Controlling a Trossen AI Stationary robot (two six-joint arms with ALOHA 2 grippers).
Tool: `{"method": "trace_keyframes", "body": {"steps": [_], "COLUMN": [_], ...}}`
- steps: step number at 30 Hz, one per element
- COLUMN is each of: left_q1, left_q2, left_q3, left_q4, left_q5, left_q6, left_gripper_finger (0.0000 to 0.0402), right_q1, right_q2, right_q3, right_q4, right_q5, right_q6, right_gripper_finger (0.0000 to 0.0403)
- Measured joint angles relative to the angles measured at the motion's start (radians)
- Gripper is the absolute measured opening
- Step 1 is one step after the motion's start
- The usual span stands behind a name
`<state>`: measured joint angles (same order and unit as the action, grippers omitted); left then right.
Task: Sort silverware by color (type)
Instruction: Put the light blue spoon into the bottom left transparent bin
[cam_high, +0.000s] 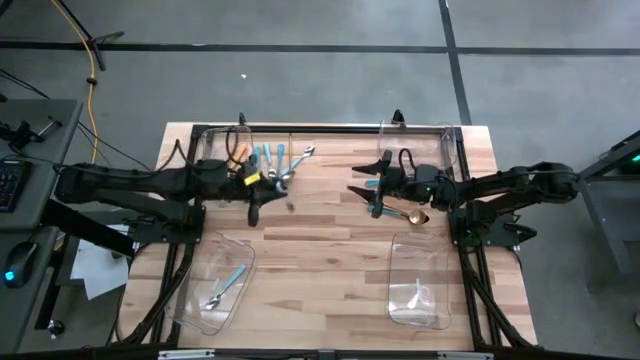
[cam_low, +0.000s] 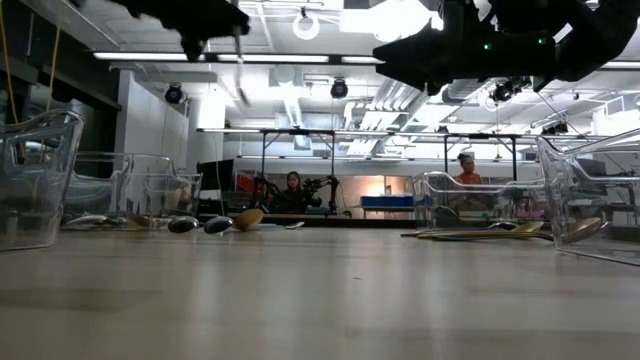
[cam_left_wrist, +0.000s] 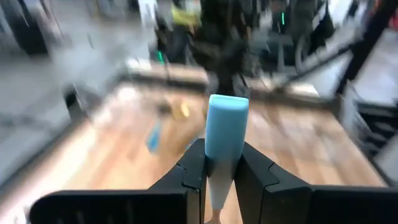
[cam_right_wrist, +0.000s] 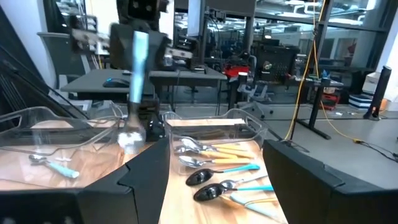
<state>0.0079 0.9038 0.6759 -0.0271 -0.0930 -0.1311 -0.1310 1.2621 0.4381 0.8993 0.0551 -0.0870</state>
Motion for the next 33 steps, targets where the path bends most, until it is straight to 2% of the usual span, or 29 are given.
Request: {"method": "trace_keyframes", "body": {"steps": [6, 10, 13, 19, 23, 27, 33], "left_q1": [-0.174, -0.303, -0.414, -0.619, -0.706, -0.752, -0.753], "left_q2": [0.025, 0.089, 0.149, 0.310, 0.433, 0.550, 0.658], "left_q3": [0.289, 0.457, 0.517, 0.500, 0.463, 0.455, 0.455], "left_q4": [-0.516, -0.838, -1.019, -1.171, -1.208, -1.229, -1.236], "left_q5": [-0.074, -0.102, -0.101, -0.038, 0.094, 0.192, 0.169], "left_q6": [-0.257, -0.524, -0.739, -1.083, -1.251, -1.293, -1.281], "left_gripper_finger": [0.0037, 0.0037, 0.0037, 0.0037, 0.0037, 0.0037, 0.0037], "right_q1": [0.000, 0.000, 0.000, 0.000, 0.000, 0.000, 0.000], "right_q2": [0.000, 0.000, 0.000, 0.000, 0.000, 0.000, 0.000], "right_q3": [0.000, 0.000, 0.000, 0.000, 0.000, 0.000, 0.000], "right_q4": [-0.004, -0.005, -0.014, -0.015, -0.011, 0.004, 0.055], "right_q5": [0.000, 0.000, 0.000, 0.000, 0.000, 0.000, 0.000], "right_q6": [0.000, 0.000, 0.001, 0.008, 0.001, -0.029, -0.051], "right_gripper_finger": [0.0243, 0.0243, 0.0243, 0.0243, 0.0243, 0.0243, 0.0243]}}
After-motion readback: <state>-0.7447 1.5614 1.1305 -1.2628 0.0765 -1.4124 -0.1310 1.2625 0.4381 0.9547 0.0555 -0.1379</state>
